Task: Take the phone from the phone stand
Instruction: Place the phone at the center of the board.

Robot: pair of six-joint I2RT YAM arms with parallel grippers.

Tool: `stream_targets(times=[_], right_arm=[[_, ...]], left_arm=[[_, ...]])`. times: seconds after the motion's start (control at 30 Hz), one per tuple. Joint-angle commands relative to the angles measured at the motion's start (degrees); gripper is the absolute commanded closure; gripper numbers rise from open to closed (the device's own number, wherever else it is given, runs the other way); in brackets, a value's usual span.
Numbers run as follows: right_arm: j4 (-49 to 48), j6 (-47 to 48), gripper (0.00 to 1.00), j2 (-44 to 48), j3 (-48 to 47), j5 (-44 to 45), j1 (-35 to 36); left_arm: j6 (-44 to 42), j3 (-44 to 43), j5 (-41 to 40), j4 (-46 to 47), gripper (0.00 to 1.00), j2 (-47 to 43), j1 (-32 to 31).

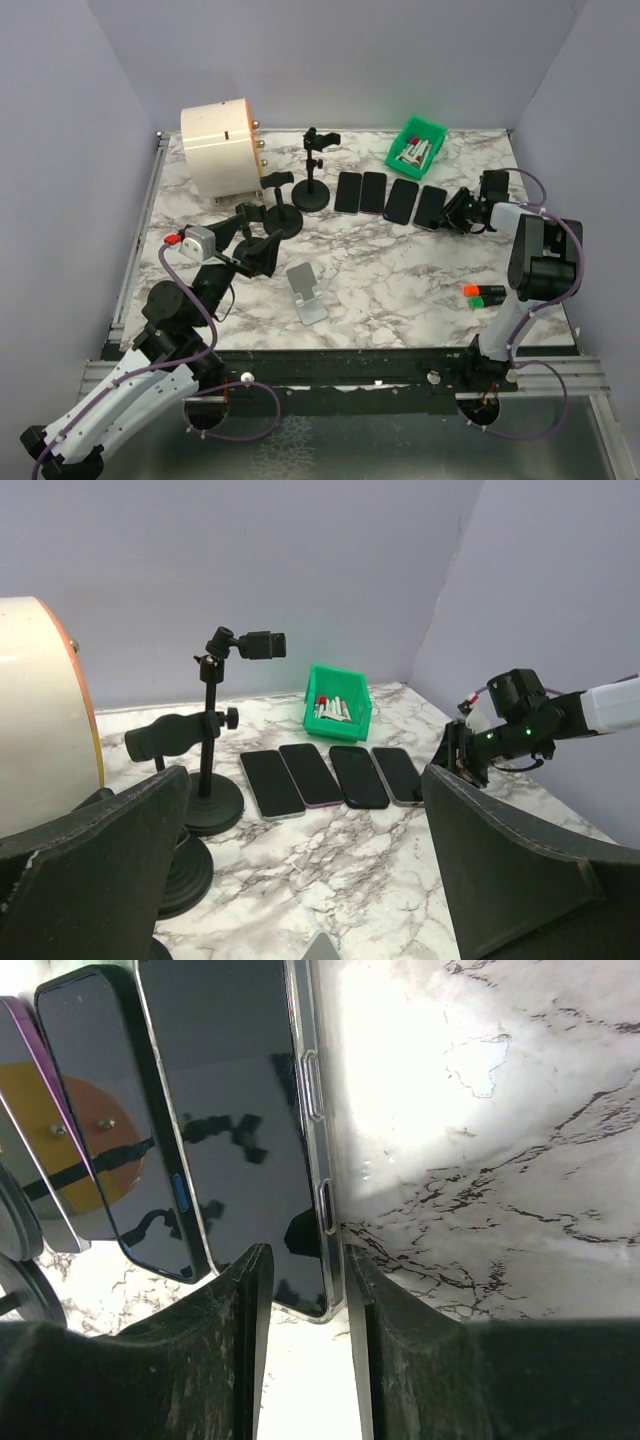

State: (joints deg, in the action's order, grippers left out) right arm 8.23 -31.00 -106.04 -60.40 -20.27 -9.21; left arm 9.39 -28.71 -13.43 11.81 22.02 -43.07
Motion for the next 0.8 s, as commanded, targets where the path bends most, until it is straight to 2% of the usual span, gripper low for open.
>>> stream_targets(times=[0.0, 0.37, 0.77], right_arm=[[4.56, 2.00, 0.59, 0.33, 1.70, 6.80, -0.30], [6.60, 2.35, 0.55, -1.84, -3.58, 12.23, -0.30], [7.42, 7.31, 0.57, -8.51, -10.90, 7.01, 0.31]], left_arm=[[0.19, -1.09, 1.21, -0.47, 0.01, -0.45, 0.28], [0.11, -1.16, 1.13, -0.52, 0.01, -0.43, 0.34], [-0.32, -1.26, 1.21, -0.61, 0.01, -0.09, 0.35]])
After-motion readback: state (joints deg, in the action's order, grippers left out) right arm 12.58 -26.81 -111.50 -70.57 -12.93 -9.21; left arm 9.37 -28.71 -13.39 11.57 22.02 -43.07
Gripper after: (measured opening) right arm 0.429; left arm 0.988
